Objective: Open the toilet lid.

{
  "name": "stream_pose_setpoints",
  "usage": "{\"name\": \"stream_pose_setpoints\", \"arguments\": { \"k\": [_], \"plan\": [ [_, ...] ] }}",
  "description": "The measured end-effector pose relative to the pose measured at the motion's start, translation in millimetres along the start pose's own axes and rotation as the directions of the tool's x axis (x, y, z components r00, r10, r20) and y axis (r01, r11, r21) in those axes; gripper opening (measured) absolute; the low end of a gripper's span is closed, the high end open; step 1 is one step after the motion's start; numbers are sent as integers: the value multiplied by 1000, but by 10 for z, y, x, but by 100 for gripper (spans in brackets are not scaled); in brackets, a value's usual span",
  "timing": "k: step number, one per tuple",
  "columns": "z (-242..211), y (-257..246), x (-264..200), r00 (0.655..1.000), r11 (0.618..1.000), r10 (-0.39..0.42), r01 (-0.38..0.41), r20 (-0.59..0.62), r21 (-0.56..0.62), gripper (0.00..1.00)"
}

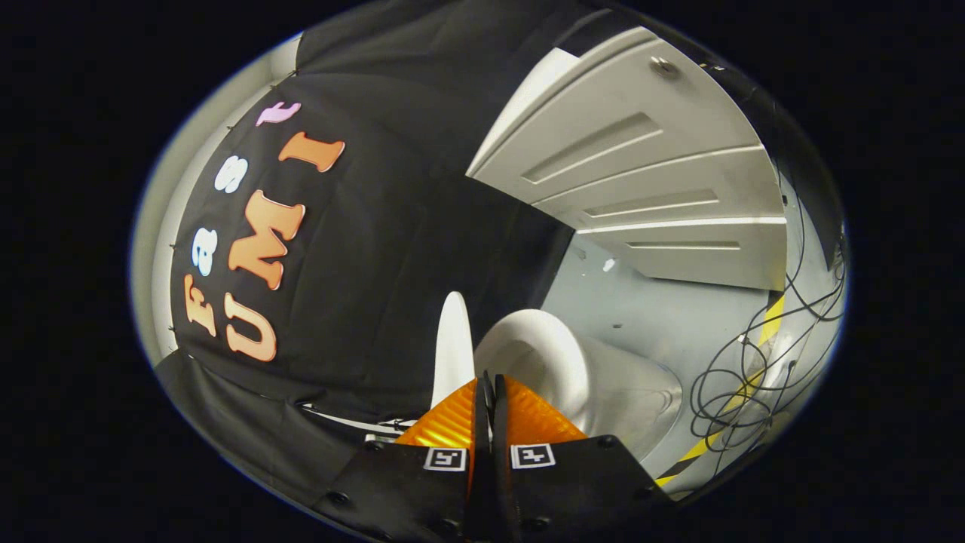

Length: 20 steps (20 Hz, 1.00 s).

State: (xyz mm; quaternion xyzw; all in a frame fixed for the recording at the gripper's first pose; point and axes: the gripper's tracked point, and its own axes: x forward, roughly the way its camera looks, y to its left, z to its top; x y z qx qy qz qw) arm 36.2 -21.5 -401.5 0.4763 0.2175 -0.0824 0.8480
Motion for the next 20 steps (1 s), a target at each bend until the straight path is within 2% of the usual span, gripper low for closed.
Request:
{"name": "stream_pose_setpoints", "arguments": {
  "k": [4,11,20],
  "plan": [
    [99,569,-91,995,994,32,-22,97,-103,8],
    [-158,1459,-331,989,962,57,-18,137,-273,8],
    [-659,2293,-502,982,916,108,-36,158,-400,8]
  ]
}}
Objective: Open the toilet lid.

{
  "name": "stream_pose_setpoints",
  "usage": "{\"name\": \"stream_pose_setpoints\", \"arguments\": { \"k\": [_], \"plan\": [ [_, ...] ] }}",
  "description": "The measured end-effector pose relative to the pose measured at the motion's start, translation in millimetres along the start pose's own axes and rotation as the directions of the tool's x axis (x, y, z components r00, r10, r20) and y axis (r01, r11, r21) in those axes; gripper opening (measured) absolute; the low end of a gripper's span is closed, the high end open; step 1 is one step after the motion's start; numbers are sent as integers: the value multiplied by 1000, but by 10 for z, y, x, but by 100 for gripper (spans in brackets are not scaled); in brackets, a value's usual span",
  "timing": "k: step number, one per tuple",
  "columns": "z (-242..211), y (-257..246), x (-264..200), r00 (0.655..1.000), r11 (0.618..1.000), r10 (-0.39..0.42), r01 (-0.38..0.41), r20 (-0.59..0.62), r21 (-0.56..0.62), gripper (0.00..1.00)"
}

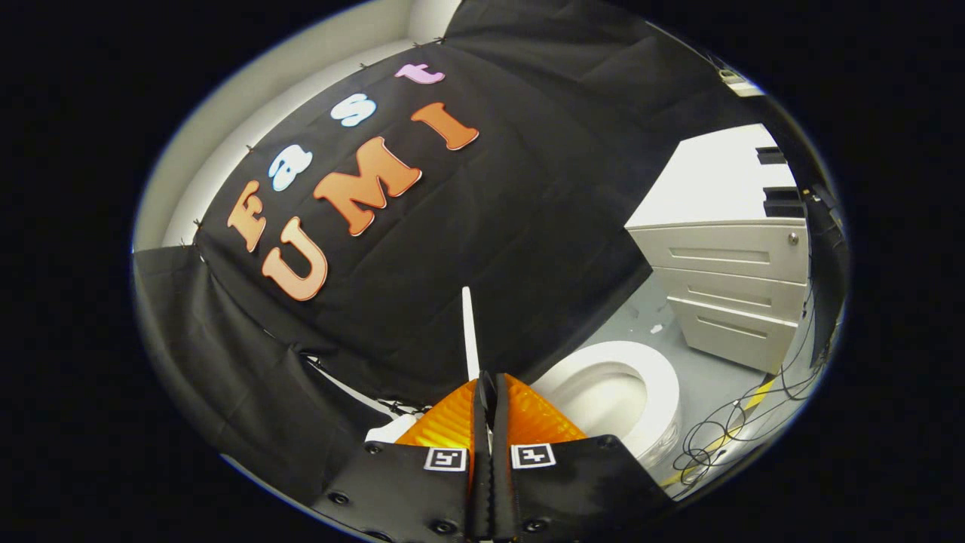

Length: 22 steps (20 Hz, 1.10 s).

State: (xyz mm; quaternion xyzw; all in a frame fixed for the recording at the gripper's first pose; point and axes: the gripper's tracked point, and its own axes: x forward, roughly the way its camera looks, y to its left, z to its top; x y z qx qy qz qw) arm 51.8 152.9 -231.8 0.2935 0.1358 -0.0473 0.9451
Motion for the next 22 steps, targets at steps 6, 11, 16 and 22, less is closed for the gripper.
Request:
{"name": "stream_pose_setpoints", "arguments": {
  "k": [6,11,16,22],
  "plan": [
    [-126,729,-128,998,992,57,-55,12,-117,8],
    [-335,1284,-252,995,971,96,-89,19,-220,8],
    [-534,1669,-413,992,950,129,-119,14,-289,8],
    [-912,2228,-512,984,920,176,-169,-12,-355,8]
  ]
}}
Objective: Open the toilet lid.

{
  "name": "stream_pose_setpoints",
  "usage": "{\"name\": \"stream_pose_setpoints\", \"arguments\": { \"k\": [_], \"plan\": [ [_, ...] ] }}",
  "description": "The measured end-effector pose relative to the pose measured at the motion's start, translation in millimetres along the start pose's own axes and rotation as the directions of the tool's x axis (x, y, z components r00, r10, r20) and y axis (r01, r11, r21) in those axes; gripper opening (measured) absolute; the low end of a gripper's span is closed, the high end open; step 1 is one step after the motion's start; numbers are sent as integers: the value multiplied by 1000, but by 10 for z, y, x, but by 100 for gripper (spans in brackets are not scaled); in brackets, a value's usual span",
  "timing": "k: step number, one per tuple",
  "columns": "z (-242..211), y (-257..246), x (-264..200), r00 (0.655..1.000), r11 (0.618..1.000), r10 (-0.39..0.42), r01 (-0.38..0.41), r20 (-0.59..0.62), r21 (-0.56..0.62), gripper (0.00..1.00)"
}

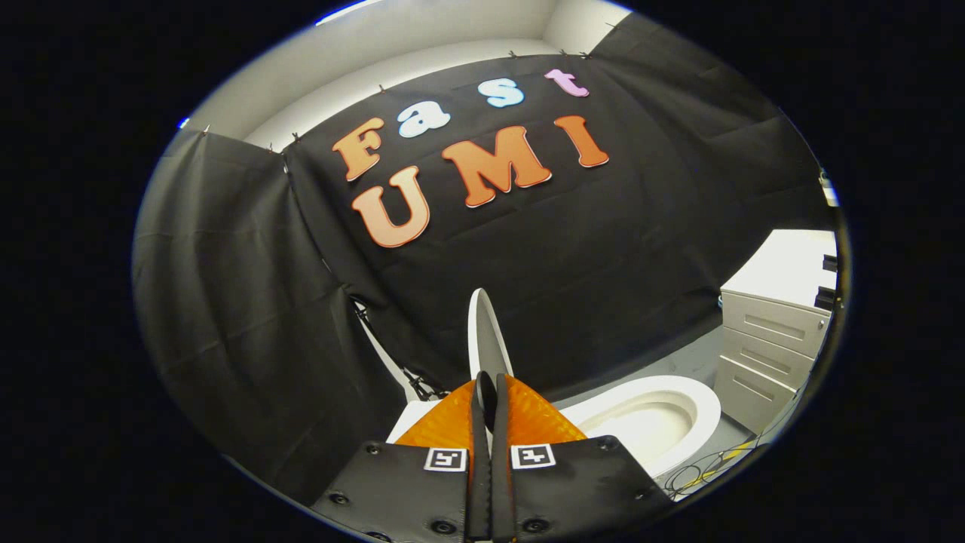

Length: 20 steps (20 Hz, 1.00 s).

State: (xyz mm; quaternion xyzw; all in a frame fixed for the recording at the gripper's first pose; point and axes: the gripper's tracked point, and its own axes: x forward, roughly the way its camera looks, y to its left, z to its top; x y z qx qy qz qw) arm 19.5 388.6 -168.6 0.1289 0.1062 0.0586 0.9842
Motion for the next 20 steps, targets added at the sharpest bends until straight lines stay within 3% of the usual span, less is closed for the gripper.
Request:
{"name": "stream_pose_setpoints", "arguments": {
  "k": [13,19,20],
  "plan": [
    [-764,1556,40,984,962,155,-171,-93,-214,8],
    [-888,1798,68,983,938,166,-184,-83,-293,8],
    [-912,1809,58,982,932,169,-187,-85,-312,14]
  ]
}}
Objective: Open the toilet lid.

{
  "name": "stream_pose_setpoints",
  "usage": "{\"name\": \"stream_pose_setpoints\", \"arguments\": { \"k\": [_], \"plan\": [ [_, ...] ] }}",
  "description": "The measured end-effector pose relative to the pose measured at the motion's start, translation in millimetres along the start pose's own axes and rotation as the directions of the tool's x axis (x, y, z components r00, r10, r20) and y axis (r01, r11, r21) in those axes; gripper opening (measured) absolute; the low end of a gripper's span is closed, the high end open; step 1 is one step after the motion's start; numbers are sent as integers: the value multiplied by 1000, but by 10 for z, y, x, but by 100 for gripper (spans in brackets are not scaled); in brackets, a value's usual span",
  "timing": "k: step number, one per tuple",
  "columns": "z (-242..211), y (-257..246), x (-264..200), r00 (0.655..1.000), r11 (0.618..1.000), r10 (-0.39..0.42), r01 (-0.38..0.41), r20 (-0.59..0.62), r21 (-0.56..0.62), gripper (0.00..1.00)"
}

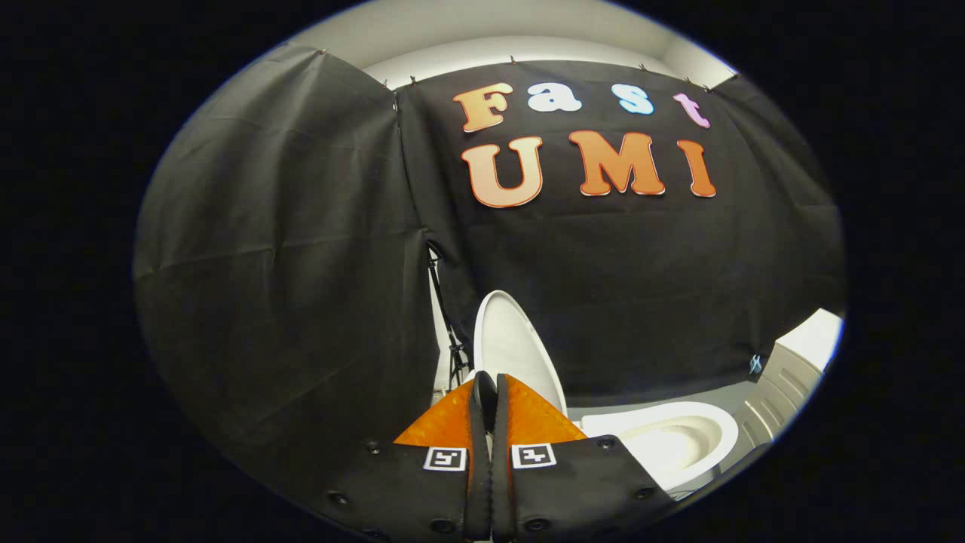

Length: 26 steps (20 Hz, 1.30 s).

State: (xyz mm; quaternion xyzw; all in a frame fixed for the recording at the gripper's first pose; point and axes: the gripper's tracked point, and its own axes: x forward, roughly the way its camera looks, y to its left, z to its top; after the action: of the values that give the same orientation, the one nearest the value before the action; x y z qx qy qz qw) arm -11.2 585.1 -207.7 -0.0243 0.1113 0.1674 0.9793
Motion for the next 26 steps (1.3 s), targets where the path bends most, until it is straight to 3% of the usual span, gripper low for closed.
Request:
{"name": "stream_pose_setpoints", "arguments": {
  "k": [2,8,13,20,26],
  "plan": [
    [-81,37,-2,1000,1000,9,-10,-20,-13,26],
    [295,-309,-354,995,985,93,-95,19,141,98],
    [830,-1100,-584,995,984,77,-87,68,158,98],
    [1465,-2576,-933,987,995,-61,48,152,90,98],
    [1838,-3532,-1247,965,986,-166,160,203,47,98]
  ]
}}
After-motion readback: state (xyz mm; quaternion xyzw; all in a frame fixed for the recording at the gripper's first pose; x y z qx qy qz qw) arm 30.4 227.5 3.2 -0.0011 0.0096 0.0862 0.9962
